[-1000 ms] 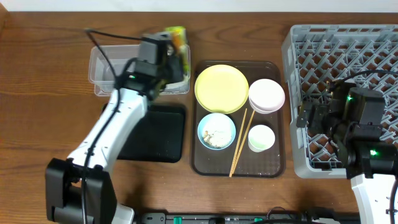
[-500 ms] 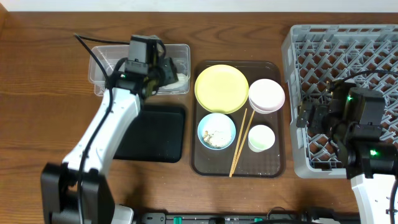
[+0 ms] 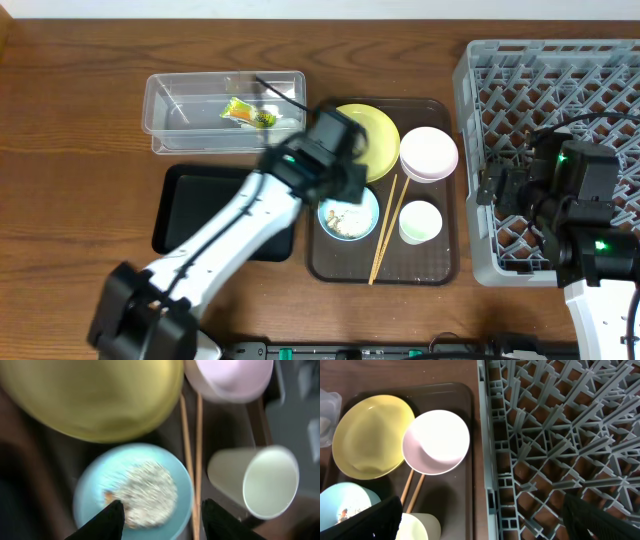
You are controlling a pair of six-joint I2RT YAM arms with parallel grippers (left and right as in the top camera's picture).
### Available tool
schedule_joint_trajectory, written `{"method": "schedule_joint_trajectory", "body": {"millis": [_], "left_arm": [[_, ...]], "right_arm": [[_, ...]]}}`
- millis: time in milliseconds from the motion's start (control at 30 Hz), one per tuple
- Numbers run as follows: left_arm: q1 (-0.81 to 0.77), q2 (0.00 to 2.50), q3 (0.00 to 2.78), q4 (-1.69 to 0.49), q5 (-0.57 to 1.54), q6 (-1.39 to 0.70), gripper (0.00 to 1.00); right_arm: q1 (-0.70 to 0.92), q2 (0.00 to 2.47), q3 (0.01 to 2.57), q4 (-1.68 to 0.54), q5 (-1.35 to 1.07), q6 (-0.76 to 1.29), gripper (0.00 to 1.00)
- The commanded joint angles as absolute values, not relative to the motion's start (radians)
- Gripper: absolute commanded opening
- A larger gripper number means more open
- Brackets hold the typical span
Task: Sort waste into correct bins and load items into the dishwasher rack
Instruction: 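Grasp the light-blue rice bowl rim with the left gripper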
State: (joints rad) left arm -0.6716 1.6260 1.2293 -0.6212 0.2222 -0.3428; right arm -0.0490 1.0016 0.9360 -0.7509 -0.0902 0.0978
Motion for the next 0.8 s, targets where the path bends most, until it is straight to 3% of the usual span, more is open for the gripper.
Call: {"method": "schedule_joint_trajectory", "body": {"millis": [0, 367, 767], "left_arm": [[-0.739, 1.692, 1.209, -0.619, 0.224, -0.330, 0.53], [-0.857, 1.873, 1.209, -0.533, 0.219, -0.330, 0.52], [-0.861, 1.911, 1.210, -0.535, 0.111, -0.330, 0.15]], "right_arm": [[-0.039, 1.002, 0.955, -0.752, -0.095, 0.089, 0.99], [-0.039, 1.002, 0.955, -0.753, -0.095, 0.089, 0.99], [-0.039, 1.002, 0.955, -0.754, -0.094, 0.089, 0.99]]}}
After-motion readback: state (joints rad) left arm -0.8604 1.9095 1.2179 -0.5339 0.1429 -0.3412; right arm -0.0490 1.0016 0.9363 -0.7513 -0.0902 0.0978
